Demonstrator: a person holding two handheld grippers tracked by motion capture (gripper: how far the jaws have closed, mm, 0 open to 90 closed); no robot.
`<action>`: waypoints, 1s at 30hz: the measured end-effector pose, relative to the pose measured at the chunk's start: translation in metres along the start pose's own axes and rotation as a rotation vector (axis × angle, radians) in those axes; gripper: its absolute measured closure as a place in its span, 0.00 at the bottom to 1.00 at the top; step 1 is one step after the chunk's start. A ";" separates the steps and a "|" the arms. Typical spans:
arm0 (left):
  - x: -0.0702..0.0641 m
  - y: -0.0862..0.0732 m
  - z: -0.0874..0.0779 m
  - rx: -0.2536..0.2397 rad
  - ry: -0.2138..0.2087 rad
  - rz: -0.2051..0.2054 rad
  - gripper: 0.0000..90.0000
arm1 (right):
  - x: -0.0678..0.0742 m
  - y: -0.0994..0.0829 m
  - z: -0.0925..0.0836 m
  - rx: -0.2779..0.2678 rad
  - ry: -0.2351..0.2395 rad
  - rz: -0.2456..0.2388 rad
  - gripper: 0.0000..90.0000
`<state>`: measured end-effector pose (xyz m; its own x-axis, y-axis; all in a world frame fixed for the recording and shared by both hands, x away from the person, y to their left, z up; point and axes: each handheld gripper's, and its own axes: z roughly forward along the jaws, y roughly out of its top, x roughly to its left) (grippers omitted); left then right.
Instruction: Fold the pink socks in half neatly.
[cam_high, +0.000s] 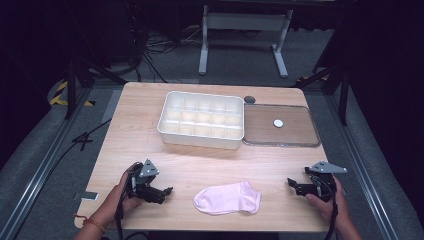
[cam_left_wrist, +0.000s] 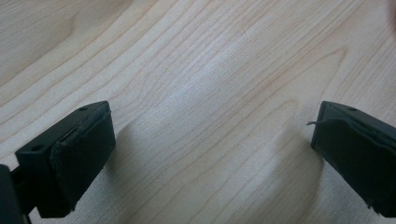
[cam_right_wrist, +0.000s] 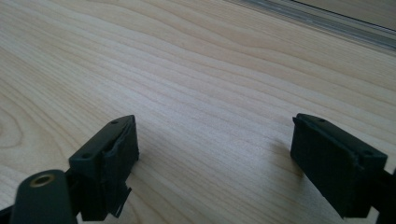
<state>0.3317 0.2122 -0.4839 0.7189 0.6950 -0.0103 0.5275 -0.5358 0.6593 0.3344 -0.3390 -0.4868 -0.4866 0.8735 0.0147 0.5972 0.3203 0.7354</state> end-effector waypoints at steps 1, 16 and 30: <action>0.000 0.000 0.000 0.000 -0.001 0.000 0.00 | 0.000 0.000 0.000 -0.001 -0.003 0.004 0.18; 0.000 -0.002 -0.002 0.005 -0.011 0.015 0.00 | -0.001 -0.001 -0.002 0.003 0.002 -0.005 0.17; -0.001 -0.001 0.000 -0.003 -0.028 0.026 0.00 | 0.003 0.003 -0.015 -0.056 0.026 -0.019 0.39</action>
<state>0.3309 0.2122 -0.4843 0.7443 0.6677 -0.0141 0.5074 -0.5516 0.6620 0.3256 -0.3411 -0.4744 -0.5143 0.8574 0.0176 0.5513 0.3148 0.7727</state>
